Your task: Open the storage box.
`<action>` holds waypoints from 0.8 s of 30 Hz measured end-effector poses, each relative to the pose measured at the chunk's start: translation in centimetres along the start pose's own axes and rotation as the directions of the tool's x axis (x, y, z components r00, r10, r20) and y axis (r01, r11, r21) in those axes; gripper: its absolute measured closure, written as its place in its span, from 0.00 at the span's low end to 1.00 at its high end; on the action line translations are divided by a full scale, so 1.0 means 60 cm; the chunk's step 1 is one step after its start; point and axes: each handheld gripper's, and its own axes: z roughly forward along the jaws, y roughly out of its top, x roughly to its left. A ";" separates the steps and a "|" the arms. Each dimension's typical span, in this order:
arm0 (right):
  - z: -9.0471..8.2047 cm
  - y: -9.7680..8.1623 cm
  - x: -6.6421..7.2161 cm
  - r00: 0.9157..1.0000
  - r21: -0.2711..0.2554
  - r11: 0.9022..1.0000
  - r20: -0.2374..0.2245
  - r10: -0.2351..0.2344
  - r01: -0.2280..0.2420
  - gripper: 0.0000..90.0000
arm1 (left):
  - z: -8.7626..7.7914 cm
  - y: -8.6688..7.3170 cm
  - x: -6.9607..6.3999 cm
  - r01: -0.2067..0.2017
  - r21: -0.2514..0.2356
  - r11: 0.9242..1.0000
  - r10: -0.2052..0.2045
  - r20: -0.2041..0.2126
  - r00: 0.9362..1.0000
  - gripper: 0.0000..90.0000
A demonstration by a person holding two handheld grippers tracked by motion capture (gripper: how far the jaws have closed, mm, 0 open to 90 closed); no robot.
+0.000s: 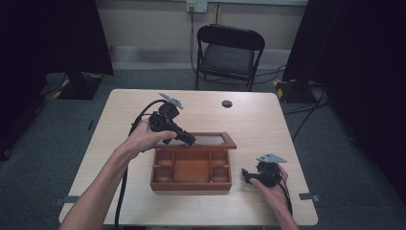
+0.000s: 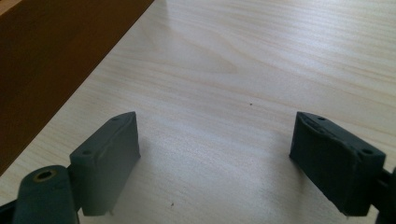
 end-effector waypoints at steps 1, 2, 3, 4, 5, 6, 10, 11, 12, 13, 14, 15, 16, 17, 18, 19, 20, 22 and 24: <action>0.000 0.000 0.000 1.000 0.000 1.000 0.000 0.000 0.000 0.17 | 0.000 0.000 0.000 0.000 -0.001 1.000 0.000 -0.001 1.000 0.90; 0.000 0.000 0.000 1.000 0.001 1.000 0.002 0.001 -0.001 0.16 | -0.001 0.000 0.000 -0.001 -0.002 1.000 0.001 -0.003 1.000 0.90; 0.000 0.000 0.000 1.000 0.001 1.000 0.002 0.001 -0.001 0.16 | 0.000 0.000 0.000 0.001 -0.008 1.000 -0.001 0.005 1.000 0.90; 0.000 0.000 0.000 1.000 0.001 1.000 0.002 0.001 -0.001 0.16 | 0.000 0.000 0.000 0.001 -0.007 1.000 -0.001 0.003 1.000 0.90; 0.000 0.000 0.000 1.000 0.000 1.000 0.000 0.000 0.000 0.16 | 0.000 0.000 0.001 0.000 -0.007 1.000 0.000 0.003 1.000 0.90; 0.000 0.000 0.000 1.000 0.000 1.000 0.000 0.000 0.000 0.16 | 0.000 0.000 0.001 0.000 -0.007 1.000 0.000 0.003 1.000 0.90; 0.000 0.000 0.000 1.000 0.001 1.000 0.001 0.001 -0.001 0.16 | -0.001 0.001 0.000 -0.002 0.000 1.000 0.002 -0.004 1.000 0.90; 0.000 0.000 0.000 1.000 0.000 1.000 0.001 0.000 0.000 0.16 | -0.001 0.000 0.000 -0.001 -0.003 1.000 0.001 -0.001 1.000 0.90; 0.000 0.000 0.000 1.000 0.001 1.000 0.002 0.001 -0.001 0.16 | -0.001 0.000 0.000 0.001 -0.007 1.000 -0.001 0.000 1.000 0.90; 0.000 0.000 0.000 1.000 0.000 1.000 0.000 0.000 0.000 0.16 | -0.001 0.000 0.000 -0.002 -0.004 1.000 0.002 -0.003 1.000 0.90; 0.000 0.000 0.000 1.000 0.001 1.000 0.002 0.001 -0.001 0.16 | 0.000 0.000 0.000 -0.003 0.001 1.000 0.003 -0.004 1.000 0.90; 0.000 0.000 0.000 1.000 0.000 1.000 0.000 0.000 0.000 0.16 | 0.000 0.000 -0.001 -0.003 0.003 1.000 0.003 -0.005 1.000 0.90; 0.000 0.000 0.000 1.000 0.000 1.000 0.000 0.000 0.000 0.17 | 0.000 0.000 -0.001 -0.003 0.003 1.000 0.003 -0.004 1.000 0.90; 0.000 0.000 0.000 1.000 0.001 1.000 0.002 0.001 -0.001 0.16 | 0.000 0.000 -0.001 0.000 0.003 1.000 0.000 -0.003 1.000 0.90; 0.000 0.000 0.000 1.000 0.001 1.000 0.002 0.001 -0.001 0.16 | 0.000 0.000 -0.001 -0.003 0.003 1.000 0.003 -0.003 1.000 0.90; 0.000 0.000 0.000 1.000 0.000 1.000 0.001 0.000 0.000 0.16 | 0.000 0.001 -0.001 0.001 0.001 1.000 -0.001 -0.005 1.000 0.90; 0.000 0.000 0.000 1.000 0.000 1.000 0.001 0.000 0.000 0.16 | -0.001 0.001 -0.001 -0.003 0.002 1.000 0.003 -0.006 1.000 0.90; 0.000 0.000 0.000 1.000 0.000 1.000 0.000 0.000 0.000 0.16 | 0.000 0.001 -0.001 -0.005 0.004 1.000 0.005 0.000 1.000 0.90; 0.000 0.000 0.000 1.000 0.001 1.000 0.001 0.001 -0.001 0.16 | 0.001 0.001 -0.001 -0.007 0.012 1.000 0.007 -0.002 1.000 0.90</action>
